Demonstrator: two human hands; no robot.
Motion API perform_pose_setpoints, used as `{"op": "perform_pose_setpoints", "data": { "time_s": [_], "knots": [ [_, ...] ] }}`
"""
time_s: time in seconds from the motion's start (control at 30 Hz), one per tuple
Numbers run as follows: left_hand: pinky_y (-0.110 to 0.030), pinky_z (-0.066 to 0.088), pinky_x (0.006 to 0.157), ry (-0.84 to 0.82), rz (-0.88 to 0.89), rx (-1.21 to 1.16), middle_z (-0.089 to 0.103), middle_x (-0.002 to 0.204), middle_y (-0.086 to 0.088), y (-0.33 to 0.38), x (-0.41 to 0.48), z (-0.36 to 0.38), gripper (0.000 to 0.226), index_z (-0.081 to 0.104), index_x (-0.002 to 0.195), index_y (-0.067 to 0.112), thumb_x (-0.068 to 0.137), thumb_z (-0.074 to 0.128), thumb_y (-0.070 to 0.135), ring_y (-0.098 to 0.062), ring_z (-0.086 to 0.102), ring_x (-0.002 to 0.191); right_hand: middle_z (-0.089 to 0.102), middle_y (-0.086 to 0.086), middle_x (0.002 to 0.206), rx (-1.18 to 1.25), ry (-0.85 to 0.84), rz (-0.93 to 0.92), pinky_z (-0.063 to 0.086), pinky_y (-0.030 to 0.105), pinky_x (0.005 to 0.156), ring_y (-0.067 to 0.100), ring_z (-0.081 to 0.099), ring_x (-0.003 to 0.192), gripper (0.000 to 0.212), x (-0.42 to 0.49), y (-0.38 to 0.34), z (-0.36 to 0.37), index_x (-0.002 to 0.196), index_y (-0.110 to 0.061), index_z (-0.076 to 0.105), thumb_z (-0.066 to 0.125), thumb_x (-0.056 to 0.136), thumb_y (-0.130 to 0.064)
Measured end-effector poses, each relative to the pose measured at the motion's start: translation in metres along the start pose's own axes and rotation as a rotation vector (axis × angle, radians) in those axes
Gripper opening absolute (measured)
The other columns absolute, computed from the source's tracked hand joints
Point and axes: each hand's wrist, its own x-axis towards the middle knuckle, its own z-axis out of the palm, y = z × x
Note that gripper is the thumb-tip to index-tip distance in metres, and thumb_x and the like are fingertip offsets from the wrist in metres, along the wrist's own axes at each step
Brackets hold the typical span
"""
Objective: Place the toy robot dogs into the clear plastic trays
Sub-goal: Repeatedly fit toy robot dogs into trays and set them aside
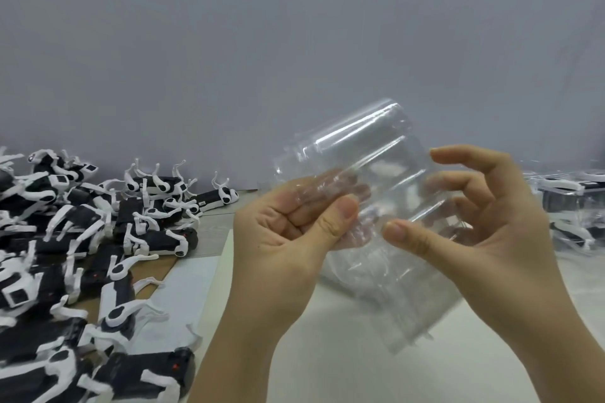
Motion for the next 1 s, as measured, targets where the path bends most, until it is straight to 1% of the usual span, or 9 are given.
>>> {"op": "perform_pose_setpoints", "data": {
  "time_s": [0.07, 0.13, 0.23, 0.37, 0.5, 0.57, 0.77, 0.9, 1.0],
  "knots": [
    [-0.029, 0.059, 0.063, 0.003, -0.015, -0.008, 0.077, 0.091, -0.007, 0.000, 0.000, 0.002, 0.026, 0.079, 0.092, 0.024, 0.067, 0.080, 0.021, -0.027, 0.075, 0.078, 0.065, -0.007, 0.095, 0.002, -0.002, 0.015, 0.055, 0.034, 0.060, 0.021, 0.065, 0.074, 0.082, -0.001, 0.000, -0.002, 0.118, -0.055, 0.053, 0.086, 0.043, -0.054],
    [-0.029, 0.059, 0.063, -0.020, -0.018, -0.009, 0.077, 0.092, -0.007, 0.000, -0.001, 0.002, 0.025, 0.080, 0.091, 0.025, 0.069, 0.085, 0.017, -0.028, 0.074, 0.077, 0.064, -0.010, 0.093, 0.007, -0.001, 0.030, 0.056, 0.034, 0.062, 0.014, 0.063, 0.071, 0.083, -0.002, -0.001, -0.003, 0.121, -0.056, 0.053, 0.085, 0.045, -0.054],
    [-0.028, 0.058, 0.062, -0.021, -0.016, -0.027, 0.077, 0.092, -0.006, 0.002, -0.001, 0.002, 0.025, 0.080, 0.090, 0.025, 0.067, 0.085, 0.016, -0.028, 0.075, 0.076, 0.066, -0.011, 0.089, 0.049, 0.001, 0.053, 0.054, 0.023, 0.058, 0.007, 0.062, 0.065, 0.070, -0.002, -0.005, -0.006, 0.114, -0.050, 0.063, 0.083, 0.048, -0.059],
    [-0.026, 0.058, 0.060, -0.050, -0.027, -0.043, 0.077, 0.089, -0.006, 0.002, -0.003, 0.002, 0.021, 0.080, 0.088, 0.023, 0.070, 0.083, 0.013, -0.027, 0.075, 0.075, 0.069, -0.004, 0.087, 0.135, -0.017, 0.138, 0.052, 0.024, 0.049, 0.016, 0.066, 0.063, 0.071, -0.003, -0.012, -0.010, 0.109, -0.044, 0.069, 0.083, 0.043, -0.069],
    [-0.026, 0.058, 0.059, -0.065, -0.030, -0.060, 0.077, 0.089, -0.004, 0.001, -0.004, 0.003, 0.019, 0.080, 0.089, 0.022, 0.072, 0.077, 0.012, -0.026, 0.075, 0.076, 0.069, -0.003, 0.080, 0.191, -0.029, 0.171, 0.048, 0.025, 0.043, 0.019, 0.063, 0.058, 0.070, -0.001, -0.013, -0.014, 0.106, -0.040, 0.072, 0.086, 0.043, -0.065],
    [-0.026, 0.058, 0.060, -0.069, -0.024, -0.060, 0.077, 0.091, -0.004, 0.000, -0.004, 0.002, 0.019, 0.080, 0.089, 0.023, 0.074, 0.071, 0.015, -0.027, 0.075, 0.078, 0.068, -0.003, 0.079, 0.197, -0.038, 0.172, 0.048, 0.025, 0.043, 0.020, 0.062, 0.056, 0.068, -0.001, -0.013, -0.015, 0.106, -0.038, 0.073, 0.087, 0.043, -0.063],
    [-0.027, 0.058, 0.060, -0.061, -0.050, -0.052, 0.077, 0.090, -0.007, -0.004, 0.000, -0.003, 0.019, 0.079, 0.089, 0.019, 0.073, 0.072, 0.015, -0.028, 0.075, 0.077, 0.069, -0.003, 0.078, 0.232, -0.040, 0.208, 0.048, 0.023, 0.044, 0.017, 0.065, 0.059, 0.063, 0.003, -0.006, -0.011, 0.103, -0.037, 0.074, 0.087, 0.045, -0.058],
    [-0.029, 0.059, 0.061, -0.051, -0.080, -0.033, 0.077, 0.088, -0.006, -0.008, 0.003, -0.005, 0.020, 0.080, 0.085, 0.020, 0.071, 0.079, 0.006, -0.026, 0.075, 0.077, 0.069, -0.004, 0.079, 0.243, -0.030, 0.243, 0.049, 0.025, 0.045, 0.019, 0.064, 0.059, 0.069, 0.004, 0.001, -0.011, 0.101, -0.037, 0.075, 0.087, 0.039, -0.064],
    [-0.031, 0.059, 0.063, -0.013, -0.094, -0.002, 0.077, 0.088, -0.006, -0.010, 0.005, -0.007, 0.018, 0.080, 0.084, 0.021, 0.071, 0.076, 0.011, -0.023, 0.075, 0.079, 0.070, -0.003, 0.080, 0.243, 0.012, 0.264, 0.049, 0.026, 0.046, 0.025, 0.061, 0.057, 0.073, 0.005, 0.012, -0.010, 0.097, -0.039, 0.076, 0.085, 0.032, -0.071]
  ]
}}
